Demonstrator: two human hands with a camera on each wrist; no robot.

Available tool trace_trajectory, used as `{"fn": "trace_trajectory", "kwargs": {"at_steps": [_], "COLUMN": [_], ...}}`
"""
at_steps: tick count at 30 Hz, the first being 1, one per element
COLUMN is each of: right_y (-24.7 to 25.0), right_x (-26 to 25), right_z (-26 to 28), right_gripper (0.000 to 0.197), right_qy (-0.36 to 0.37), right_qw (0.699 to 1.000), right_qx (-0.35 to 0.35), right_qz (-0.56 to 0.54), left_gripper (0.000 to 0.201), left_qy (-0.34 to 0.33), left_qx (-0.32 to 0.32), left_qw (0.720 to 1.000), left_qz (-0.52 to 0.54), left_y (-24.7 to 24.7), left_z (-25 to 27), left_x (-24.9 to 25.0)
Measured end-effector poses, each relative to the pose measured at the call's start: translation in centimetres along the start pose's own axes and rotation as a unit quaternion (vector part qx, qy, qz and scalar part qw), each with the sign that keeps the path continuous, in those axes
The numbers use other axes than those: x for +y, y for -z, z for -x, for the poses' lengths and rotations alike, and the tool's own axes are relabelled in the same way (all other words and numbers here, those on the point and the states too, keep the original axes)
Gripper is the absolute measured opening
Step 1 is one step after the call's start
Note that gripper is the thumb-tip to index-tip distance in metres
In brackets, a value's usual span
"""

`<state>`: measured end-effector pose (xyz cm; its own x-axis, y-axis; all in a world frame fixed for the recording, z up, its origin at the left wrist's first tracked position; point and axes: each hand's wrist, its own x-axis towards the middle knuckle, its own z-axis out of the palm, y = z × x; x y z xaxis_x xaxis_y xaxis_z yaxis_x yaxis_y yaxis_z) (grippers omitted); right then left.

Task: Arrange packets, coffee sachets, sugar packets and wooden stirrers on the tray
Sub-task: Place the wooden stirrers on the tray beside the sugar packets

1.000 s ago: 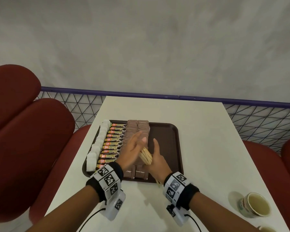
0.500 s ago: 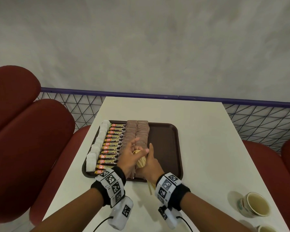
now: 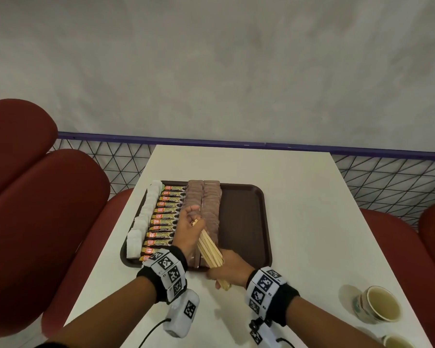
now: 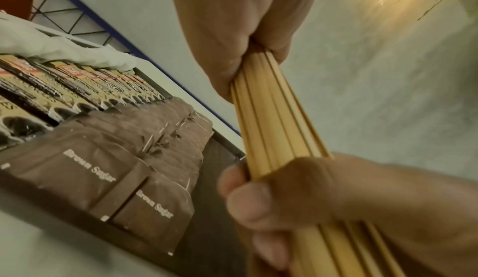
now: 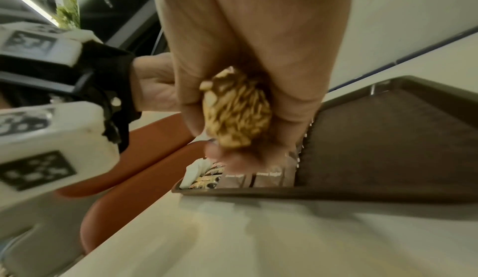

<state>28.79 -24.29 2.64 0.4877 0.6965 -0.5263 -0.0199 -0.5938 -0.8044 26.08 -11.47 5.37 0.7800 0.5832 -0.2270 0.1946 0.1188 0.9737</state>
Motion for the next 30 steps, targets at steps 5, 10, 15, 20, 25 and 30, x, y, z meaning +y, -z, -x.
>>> {"fn": "trace_trajectory", "kwargs": {"at_steps": [5,10,15,20,25,30], "right_y": [0.7,0.9,0.9,1.2,1.9,1.3], "right_x": [0.1,-0.2,-0.3,1.1,2.0,1.1], "right_z": [0.2,-0.5,-0.8,0.0,0.2,-0.2], "right_gripper": [0.015,0.011,0.016,0.05,0.059,0.062], "right_qy": [0.01,0.008,0.025,0.016,0.009,0.046], "right_qw": [0.999,0.997,0.994,0.976,0.882,0.917], "right_qx": [0.018,0.025,0.026,-0.009,-0.032,-0.018], "right_qz": [-0.039,-0.073,-0.099,-0.215,-0.47,-0.396], "left_gripper": [0.043,0.056,0.032,0.027,0.032,0.033], "left_qy": [0.038,0.095,0.08,0.001,-0.072,-0.1], "left_qx": [0.013,-0.017,0.021,0.031,0.046,0.028], "left_qw": [0.996,0.978,0.984,0.995,0.996,0.994], "left_qz": [0.083,0.185,0.159,0.095,0.028,0.031], "left_y": [-0.3,-0.8,-1.0,-1.3,-1.8,-2.9], "left_z": [-0.8,-0.7,-0.9,-1.0,-1.0,0.0], "left_x": [-0.2,-0.2,-0.1,1.2,2.0,3.0]}}
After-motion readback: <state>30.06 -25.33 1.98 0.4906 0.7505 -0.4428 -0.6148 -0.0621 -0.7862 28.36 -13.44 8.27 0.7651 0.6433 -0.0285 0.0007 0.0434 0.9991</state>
